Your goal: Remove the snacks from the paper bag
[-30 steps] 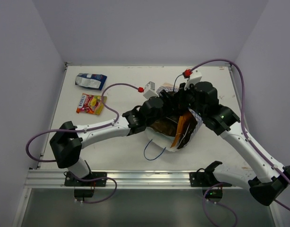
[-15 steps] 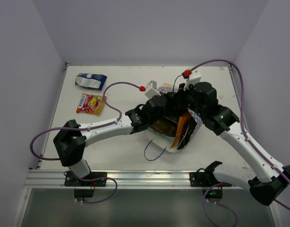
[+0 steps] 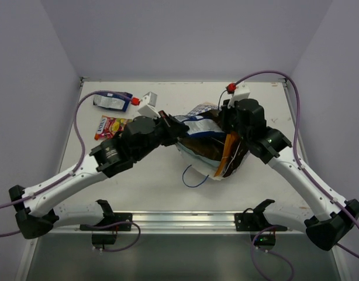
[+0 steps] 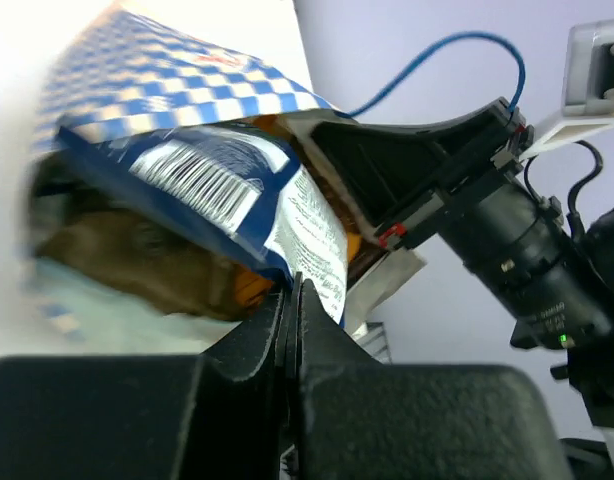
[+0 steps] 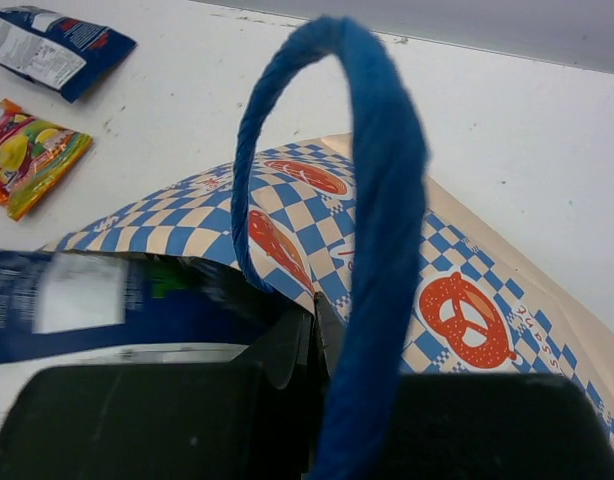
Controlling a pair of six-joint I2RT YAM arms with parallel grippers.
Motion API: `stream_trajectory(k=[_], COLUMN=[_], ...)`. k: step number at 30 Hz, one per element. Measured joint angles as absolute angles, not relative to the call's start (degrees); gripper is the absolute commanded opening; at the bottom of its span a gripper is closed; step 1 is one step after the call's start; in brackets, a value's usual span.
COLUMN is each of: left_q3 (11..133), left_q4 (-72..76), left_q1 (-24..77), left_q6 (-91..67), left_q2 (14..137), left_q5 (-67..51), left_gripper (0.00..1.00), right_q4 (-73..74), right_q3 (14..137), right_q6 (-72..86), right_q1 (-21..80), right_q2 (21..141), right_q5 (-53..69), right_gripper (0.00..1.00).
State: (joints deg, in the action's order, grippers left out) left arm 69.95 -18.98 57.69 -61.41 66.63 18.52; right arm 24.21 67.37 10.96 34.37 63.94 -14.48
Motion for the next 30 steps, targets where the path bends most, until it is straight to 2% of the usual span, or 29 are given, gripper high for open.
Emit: stream_trajectory(k=[6, 11, 15, 20, 25, 27, 30], left_q3=[69.6, 73.9, 75.9, 78.5, 89.2, 90.8, 86.0], left_q4=[-30.6, -36.7, -34.6, -27.2, -21.8, -18.0, -12.3], left_q1=[46.0, 37.0, 28.9, 18.6, 16.5, 16.5, 16.2], left_q6=[-54.5, -46.4, -40.6, -36.8, -36.1, -36.2, -36.6], left_q2=[55.3, 56.5, 62.8, 78.7, 96.8, 101.0, 101.3], left_q5=[18.6, 19.5, 17.7, 10.2, 3.4, 1.3, 0.0], left_gripper=[0.00, 0.00, 0.00, 0.00, 0.00, 0.12, 0.62], right_q4=[23.9, 23.5, 23.1, 23.2, 23.2, 23.2, 23.2], right_q3=[67.1, 66.4, 66.1, 66.1, 66.1, 66.1, 66.1], right_q6=[10.1, 9.5, 8.9, 8.3, 7.7, 7.5, 7.2], right_q1=[32.1, 30.5, 30.3, 30.3, 30.3, 30.3, 30.3], right_q2=[64.8, 64.8, 64.5, 64.2, 64.1, 64.1, 64.1], right_q5=[-15.4, -15.6, -15.5, -15.4, -15.0, -14.8, -14.1], right_gripper=[0.00, 0.00, 0.00, 0.00, 0.00, 0.00, 0.00])
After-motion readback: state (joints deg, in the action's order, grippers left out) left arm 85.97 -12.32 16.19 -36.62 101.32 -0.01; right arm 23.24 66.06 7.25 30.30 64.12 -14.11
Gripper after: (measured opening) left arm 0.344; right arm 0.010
